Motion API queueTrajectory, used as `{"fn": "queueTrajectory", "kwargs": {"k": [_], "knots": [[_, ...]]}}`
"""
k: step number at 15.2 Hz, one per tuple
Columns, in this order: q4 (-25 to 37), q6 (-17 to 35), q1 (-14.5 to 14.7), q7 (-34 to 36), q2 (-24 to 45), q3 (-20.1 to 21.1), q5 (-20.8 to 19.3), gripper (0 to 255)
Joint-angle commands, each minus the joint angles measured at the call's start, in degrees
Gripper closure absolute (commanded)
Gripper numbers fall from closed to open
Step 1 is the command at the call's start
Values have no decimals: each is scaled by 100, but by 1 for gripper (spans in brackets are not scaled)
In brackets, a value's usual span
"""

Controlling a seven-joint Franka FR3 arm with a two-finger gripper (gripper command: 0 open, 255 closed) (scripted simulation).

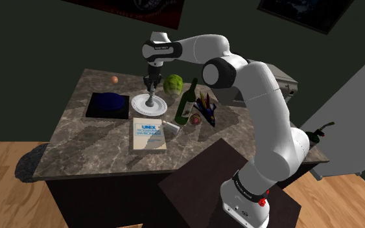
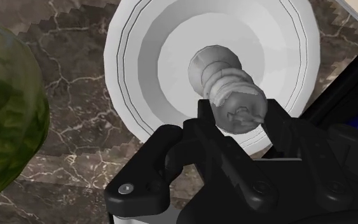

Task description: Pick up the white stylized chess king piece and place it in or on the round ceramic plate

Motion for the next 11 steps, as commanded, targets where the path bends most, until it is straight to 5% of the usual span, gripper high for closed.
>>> {"fn": "queueTrajectory", "kwargs": {"k": [1, 5, 6, 11], "knots": [[-2, 13, 0, 0, 7, 0, 0, 255], [-2, 13, 0, 0, 7, 0, 0, 255], [-3, 14, 0, 0, 7, 0, 0, 0], [-3, 13, 0, 0, 7, 0, 0, 0]]}}
